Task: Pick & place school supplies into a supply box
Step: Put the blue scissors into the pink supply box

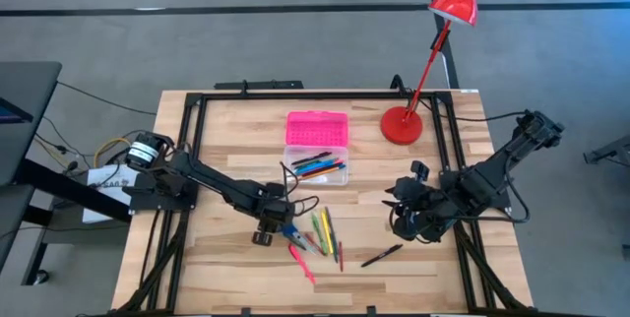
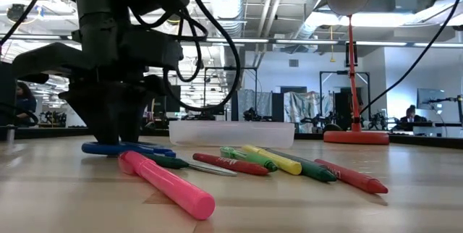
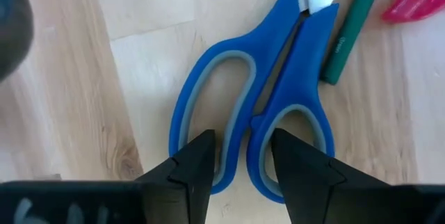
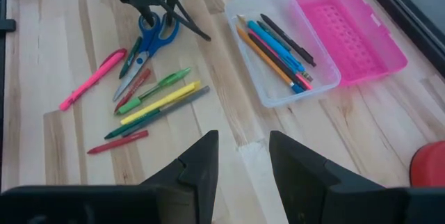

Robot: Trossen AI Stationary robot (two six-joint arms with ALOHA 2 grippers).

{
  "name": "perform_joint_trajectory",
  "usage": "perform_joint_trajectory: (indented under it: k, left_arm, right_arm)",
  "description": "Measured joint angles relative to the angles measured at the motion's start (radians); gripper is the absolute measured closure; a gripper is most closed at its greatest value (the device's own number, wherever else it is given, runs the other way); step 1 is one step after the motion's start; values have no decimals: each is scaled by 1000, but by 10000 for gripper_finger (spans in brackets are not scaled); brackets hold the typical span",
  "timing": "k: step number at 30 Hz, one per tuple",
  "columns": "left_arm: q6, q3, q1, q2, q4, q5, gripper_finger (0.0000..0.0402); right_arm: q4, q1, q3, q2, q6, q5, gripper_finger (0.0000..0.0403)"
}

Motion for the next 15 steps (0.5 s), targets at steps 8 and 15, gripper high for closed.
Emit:
perform_joint_trajectory:
  k: [8, 15]
  left_arm:
    - [-85, 2, 5, 0, -95, -50, 262]
    - [-85, 1, 5, 2, -116, -58, 266]
  right_arm:
    - [0, 0, 0, 0, 0, 0, 282]
    - [0, 0, 0, 0, -7, 0, 282]
